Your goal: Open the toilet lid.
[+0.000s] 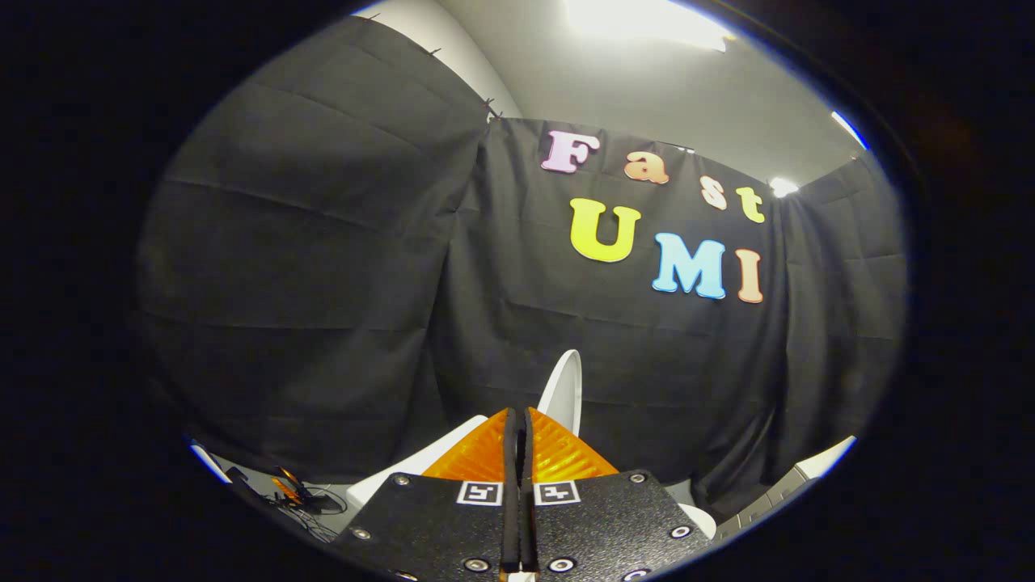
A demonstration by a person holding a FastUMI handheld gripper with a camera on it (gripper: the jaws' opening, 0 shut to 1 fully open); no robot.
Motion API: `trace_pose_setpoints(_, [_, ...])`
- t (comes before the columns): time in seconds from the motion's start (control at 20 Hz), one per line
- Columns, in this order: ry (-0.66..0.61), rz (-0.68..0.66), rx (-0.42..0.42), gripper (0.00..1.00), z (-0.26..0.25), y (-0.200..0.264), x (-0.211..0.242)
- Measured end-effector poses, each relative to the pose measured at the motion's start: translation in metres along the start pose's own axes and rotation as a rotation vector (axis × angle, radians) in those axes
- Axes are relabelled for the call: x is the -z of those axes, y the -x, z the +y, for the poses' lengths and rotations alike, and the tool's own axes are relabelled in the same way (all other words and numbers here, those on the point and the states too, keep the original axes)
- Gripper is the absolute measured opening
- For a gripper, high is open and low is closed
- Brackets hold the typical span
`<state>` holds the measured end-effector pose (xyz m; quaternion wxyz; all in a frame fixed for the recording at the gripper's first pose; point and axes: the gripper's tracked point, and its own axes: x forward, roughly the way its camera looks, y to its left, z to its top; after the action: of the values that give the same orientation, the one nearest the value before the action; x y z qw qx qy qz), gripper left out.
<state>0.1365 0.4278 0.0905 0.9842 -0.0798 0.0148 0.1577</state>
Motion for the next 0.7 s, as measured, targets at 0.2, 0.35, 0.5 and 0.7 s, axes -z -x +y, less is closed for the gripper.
trace_pose_setpoints(0.2, [-0.011, 0.007, -0.063, 0.0, 0.022, -0.008, -0.001])
trace_pose_setpoints(0.35, [-0.002, 0.012, -0.104, 0.01, 0.038, -0.01, -0.001])
trace_pose_setpoints(0.5, [-0.046, 0.031, -0.147, 0.01, 0.045, -0.013, 0.003])
trace_pose_setpoints(0.7, [-0.034, 0.011, -0.174, 0.1, 0.034, -0.006, -0.009])
